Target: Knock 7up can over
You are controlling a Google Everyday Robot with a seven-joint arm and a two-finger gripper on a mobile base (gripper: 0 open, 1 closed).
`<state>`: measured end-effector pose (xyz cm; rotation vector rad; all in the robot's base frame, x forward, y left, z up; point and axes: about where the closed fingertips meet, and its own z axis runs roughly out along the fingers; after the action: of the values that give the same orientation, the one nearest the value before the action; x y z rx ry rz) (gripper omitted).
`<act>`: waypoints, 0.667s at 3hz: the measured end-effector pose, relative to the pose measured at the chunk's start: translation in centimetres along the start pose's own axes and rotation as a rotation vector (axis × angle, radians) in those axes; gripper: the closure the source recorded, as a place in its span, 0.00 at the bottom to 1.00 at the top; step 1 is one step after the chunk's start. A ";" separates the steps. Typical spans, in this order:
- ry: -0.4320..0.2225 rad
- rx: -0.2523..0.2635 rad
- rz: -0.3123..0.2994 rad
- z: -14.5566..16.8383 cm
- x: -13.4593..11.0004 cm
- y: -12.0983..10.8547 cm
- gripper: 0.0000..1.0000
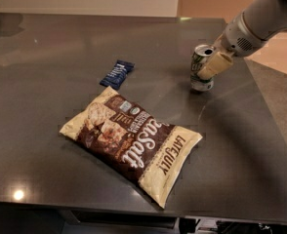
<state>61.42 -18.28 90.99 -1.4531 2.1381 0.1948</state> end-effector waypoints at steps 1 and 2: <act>0.154 0.012 -0.075 -1.5 -0.4 0.6 1.00; 0.300 -0.031 -0.144 -1.5 -0.1 1.1 1.00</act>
Offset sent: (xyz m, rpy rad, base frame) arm -0.0269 -0.0061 0.0141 -0.4927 0.1863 0.1535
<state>59.88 -18.37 92.07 -1.7395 2.2561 -0.0474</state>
